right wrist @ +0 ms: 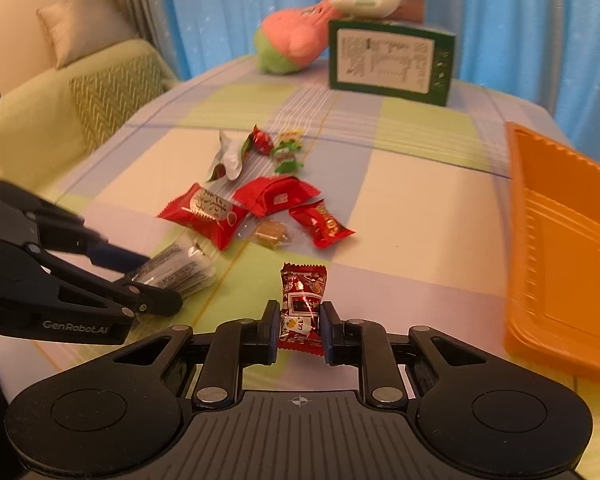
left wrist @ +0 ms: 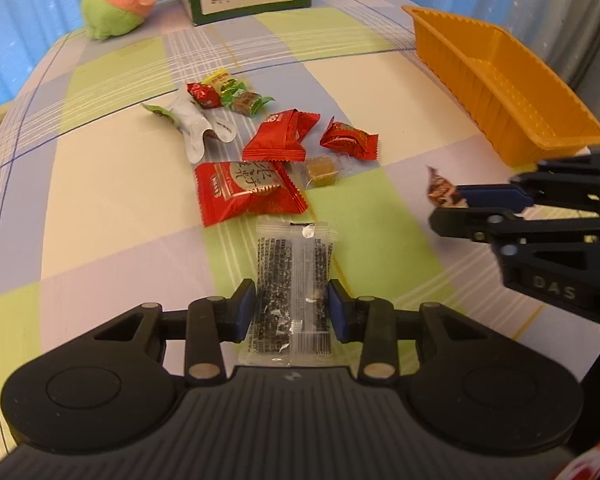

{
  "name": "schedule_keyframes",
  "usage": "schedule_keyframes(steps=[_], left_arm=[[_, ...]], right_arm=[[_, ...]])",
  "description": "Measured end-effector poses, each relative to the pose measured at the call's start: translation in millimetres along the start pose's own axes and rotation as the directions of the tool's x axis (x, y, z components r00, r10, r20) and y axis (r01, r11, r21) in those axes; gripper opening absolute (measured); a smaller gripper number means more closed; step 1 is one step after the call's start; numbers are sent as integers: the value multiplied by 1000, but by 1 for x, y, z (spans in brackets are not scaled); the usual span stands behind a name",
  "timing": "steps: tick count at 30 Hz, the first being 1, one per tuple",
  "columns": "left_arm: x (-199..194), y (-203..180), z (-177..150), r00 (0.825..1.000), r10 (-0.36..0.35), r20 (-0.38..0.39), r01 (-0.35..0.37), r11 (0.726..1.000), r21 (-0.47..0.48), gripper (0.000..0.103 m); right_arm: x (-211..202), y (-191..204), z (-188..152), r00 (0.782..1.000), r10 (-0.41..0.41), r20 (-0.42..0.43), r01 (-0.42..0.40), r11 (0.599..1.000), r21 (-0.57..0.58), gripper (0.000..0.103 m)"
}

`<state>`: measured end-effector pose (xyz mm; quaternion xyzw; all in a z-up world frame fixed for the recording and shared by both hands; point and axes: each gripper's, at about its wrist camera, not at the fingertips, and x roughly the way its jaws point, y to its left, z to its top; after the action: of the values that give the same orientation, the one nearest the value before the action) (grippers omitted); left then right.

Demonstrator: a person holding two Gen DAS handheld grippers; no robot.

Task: Organize snacks
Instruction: 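Carry both snacks to the orange tray and open both tools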

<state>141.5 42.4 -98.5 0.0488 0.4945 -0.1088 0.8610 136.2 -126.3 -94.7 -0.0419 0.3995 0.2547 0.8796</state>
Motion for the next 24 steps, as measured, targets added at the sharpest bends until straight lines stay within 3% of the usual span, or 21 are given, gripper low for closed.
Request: schedule_keyframes(steps=[7,11,17,24], left_arm=[[-35,-25,1,998,18,53,-18,1000,-10,35],[-53,-47,12,996,-18,89,18,1000,-6,35],[-63,-93,45,987,-90,136,86,996,29,35],[-51,-146,89,974,-159,160,152,987,59,35]], right_arm=[[-52,-6,-1,996,-28,82,25,999,44,21],[-84,-21,6,989,-63,137,52,995,80,21],[-115,-74,15,969,-169,178,137,975,177,21],[-128,-140,14,954,-258,150,213,940,265,21]])
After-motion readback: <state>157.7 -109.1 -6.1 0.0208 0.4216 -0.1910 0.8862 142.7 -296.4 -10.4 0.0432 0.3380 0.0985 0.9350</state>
